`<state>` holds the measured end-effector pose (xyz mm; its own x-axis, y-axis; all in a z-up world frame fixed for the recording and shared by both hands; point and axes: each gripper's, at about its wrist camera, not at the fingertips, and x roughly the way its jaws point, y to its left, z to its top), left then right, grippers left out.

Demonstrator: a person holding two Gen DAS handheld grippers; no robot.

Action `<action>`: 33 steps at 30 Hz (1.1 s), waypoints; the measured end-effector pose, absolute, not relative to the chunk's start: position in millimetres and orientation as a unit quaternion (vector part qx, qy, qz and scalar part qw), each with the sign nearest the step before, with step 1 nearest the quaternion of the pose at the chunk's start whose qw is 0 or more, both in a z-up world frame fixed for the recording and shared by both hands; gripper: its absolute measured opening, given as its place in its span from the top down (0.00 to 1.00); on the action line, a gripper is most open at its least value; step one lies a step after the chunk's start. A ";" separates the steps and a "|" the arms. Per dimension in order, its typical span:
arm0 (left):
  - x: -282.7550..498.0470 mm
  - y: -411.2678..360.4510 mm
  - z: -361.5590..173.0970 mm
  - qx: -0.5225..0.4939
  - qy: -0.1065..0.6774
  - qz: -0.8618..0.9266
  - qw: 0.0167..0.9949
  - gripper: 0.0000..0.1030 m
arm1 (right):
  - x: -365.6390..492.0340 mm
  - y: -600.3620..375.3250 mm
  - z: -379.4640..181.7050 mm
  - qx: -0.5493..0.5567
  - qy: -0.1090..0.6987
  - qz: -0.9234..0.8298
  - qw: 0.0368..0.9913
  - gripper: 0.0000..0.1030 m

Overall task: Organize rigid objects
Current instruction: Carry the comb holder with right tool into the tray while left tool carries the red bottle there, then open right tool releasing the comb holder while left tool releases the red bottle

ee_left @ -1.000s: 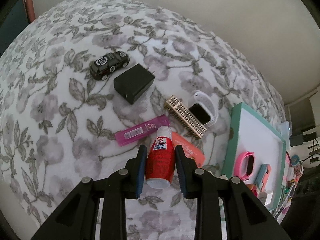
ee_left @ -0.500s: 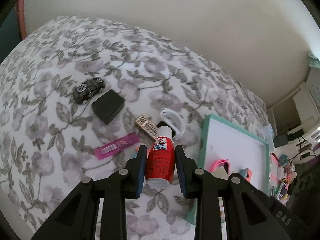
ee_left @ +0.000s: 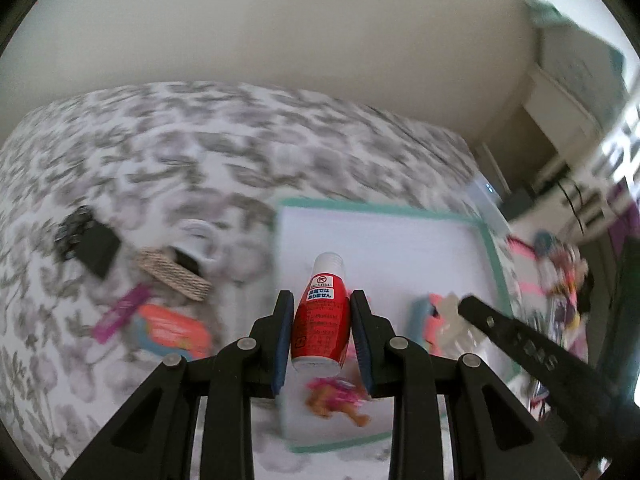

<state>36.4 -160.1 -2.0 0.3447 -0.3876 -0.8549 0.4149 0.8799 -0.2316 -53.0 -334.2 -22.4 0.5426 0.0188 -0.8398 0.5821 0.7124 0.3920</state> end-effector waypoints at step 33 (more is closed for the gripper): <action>11.7 -222.9 -34.3 0.066 0.536 -0.283 0.793 0.66 | -78.3 -383.8 -50.5 0.279 0.483 -0.277 0.782 0.67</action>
